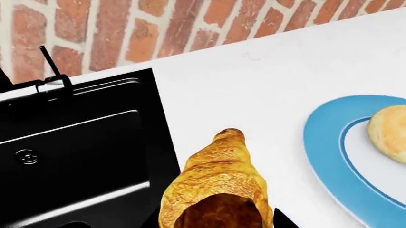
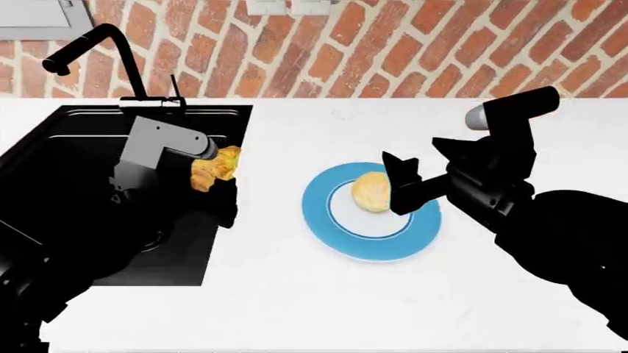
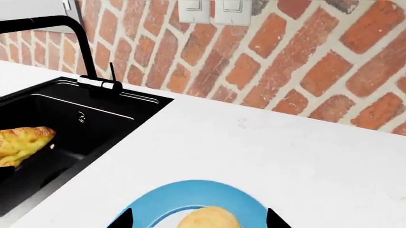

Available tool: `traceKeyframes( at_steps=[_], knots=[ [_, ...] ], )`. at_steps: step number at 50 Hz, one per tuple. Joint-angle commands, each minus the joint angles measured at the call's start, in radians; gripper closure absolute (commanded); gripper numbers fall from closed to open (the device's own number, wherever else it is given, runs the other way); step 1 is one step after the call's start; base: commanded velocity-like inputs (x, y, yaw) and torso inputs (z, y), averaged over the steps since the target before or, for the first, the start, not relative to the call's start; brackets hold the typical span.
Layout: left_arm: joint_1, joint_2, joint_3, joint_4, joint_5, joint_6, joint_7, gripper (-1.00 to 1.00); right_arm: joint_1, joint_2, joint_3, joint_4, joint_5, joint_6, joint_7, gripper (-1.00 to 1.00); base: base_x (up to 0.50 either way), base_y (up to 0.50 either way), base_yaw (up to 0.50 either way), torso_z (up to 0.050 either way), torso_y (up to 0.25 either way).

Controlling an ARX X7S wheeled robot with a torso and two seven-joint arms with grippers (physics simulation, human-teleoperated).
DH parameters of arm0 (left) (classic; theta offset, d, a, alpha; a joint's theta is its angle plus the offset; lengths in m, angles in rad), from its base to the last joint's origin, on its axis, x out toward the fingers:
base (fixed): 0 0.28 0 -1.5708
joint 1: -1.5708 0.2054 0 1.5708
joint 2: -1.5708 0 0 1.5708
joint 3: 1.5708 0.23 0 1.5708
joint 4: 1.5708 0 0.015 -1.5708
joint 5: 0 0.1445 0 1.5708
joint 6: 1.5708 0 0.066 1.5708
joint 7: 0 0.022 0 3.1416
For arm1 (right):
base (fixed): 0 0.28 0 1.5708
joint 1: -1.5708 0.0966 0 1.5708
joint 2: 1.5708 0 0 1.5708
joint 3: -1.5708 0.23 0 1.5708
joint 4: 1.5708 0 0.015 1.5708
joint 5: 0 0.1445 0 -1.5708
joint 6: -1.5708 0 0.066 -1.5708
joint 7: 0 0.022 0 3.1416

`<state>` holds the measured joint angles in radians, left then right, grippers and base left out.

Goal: Place the pastries on the plates.

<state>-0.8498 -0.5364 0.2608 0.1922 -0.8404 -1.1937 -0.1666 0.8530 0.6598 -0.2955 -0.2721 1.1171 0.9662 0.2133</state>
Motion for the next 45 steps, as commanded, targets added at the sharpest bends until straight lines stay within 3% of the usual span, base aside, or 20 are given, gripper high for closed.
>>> traceKeyframes(
  at_steps=[1,45],
  knots=[
    [0.002,-0.011,-0.008,0.004,-0.013,0.003,-0.006,1.00,-0.009,0.004,-0.004,-0.002,-0.007,-0.009,-0.004,-1.00,-0.04,0.30,0.00,0.000,0.000],
    [0.015,-0.017,-0.004,0.007,-0.026,0.012,-0.020,1.00,-0.026,0.003,-0.013,0.008,-0.015,-0.033,-0.006,-1.00,0.00,0.31,0.00,0.000,0.000]
  ],
)
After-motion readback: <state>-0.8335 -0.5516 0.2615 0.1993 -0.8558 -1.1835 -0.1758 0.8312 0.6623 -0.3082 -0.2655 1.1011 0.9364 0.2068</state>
